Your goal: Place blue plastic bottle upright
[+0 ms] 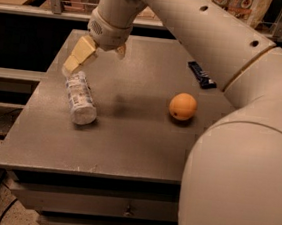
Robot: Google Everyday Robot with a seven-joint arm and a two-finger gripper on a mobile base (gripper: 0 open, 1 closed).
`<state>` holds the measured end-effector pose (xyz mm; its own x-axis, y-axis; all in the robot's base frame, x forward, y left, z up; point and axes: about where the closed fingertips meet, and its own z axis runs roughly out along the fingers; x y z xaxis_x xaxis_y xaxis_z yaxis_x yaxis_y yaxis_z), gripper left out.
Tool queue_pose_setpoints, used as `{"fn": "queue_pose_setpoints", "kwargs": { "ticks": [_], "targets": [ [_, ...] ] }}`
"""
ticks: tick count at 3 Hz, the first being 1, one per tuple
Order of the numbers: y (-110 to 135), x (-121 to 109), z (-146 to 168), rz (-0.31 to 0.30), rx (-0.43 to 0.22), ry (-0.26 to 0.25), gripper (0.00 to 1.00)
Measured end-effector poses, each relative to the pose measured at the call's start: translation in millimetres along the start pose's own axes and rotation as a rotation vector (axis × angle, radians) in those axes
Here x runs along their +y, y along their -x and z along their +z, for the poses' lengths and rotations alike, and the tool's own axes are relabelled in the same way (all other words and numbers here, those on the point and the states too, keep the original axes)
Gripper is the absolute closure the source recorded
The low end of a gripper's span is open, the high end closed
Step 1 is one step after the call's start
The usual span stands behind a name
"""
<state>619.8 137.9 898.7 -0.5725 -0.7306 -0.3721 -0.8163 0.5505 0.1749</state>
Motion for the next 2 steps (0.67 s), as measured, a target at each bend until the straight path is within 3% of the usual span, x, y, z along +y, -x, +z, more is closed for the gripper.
{"fn": "queue_pose_setpoints", "kwargs": {
  "ticks": [1,2],
  "targets": [
    [12,13,13,0.008,0.005,0.024,0.00],
    [21,25,29,0.005,0.043,0.009,0.00]
  ]
}}
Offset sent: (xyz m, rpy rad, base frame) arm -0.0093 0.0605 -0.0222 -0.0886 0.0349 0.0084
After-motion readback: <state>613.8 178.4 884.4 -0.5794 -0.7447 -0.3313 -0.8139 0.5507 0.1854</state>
